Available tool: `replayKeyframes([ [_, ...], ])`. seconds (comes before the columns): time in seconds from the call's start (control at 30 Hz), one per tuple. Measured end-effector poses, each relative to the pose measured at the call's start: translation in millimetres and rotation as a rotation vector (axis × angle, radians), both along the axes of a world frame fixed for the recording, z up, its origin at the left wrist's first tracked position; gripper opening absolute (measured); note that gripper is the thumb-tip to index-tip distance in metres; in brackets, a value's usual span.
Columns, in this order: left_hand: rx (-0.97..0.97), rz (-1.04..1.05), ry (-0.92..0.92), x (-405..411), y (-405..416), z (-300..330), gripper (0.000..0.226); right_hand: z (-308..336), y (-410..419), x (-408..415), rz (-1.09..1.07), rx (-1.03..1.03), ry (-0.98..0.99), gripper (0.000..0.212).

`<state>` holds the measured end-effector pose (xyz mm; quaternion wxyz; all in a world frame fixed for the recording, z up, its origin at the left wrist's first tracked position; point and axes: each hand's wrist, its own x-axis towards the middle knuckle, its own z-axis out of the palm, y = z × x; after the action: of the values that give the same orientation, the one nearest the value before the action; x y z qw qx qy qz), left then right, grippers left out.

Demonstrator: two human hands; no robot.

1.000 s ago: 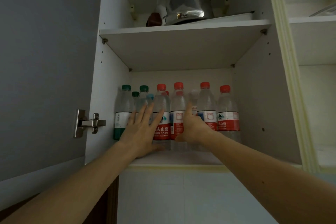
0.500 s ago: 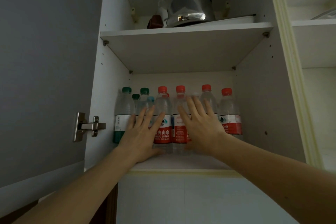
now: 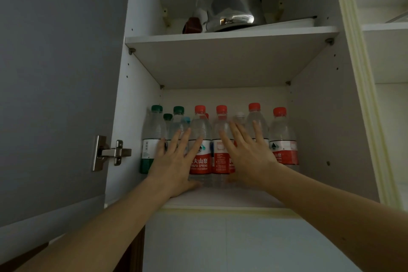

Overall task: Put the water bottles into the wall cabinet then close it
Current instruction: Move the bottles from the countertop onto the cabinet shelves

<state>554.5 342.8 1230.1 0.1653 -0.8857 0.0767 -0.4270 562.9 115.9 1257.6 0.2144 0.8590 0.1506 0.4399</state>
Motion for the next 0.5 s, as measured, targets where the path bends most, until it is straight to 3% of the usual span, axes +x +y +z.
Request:
replayKeyframes([
  [0.17,-0.003,0.026,0.013,-3,-2,1,0.122,-2,-2,-8,0.036,0.013,0.023,0.125],
  [0.27,-0.012,0.016,0.011,-9,-3,3,0.117,-2,-16,-23,0.154,0.125,-0.009,0.104],
  [0.33,-0.020,-0.055,-0.040,-16,-5,4,0.112,-2,-33,-37,0.229,0.232,-0.117,0.083],
  [0.4,-0.025,-0.198,-0.146,-21,-16,6,0.108,-3,-54,-47,0.249,0.387,-0.189,0.076],
  [0.5,-0.055,-0.368,-0.214,-23,-54,16,0.104,-8,-81,-55,0.250,0.710,-0.021,0.079],
])
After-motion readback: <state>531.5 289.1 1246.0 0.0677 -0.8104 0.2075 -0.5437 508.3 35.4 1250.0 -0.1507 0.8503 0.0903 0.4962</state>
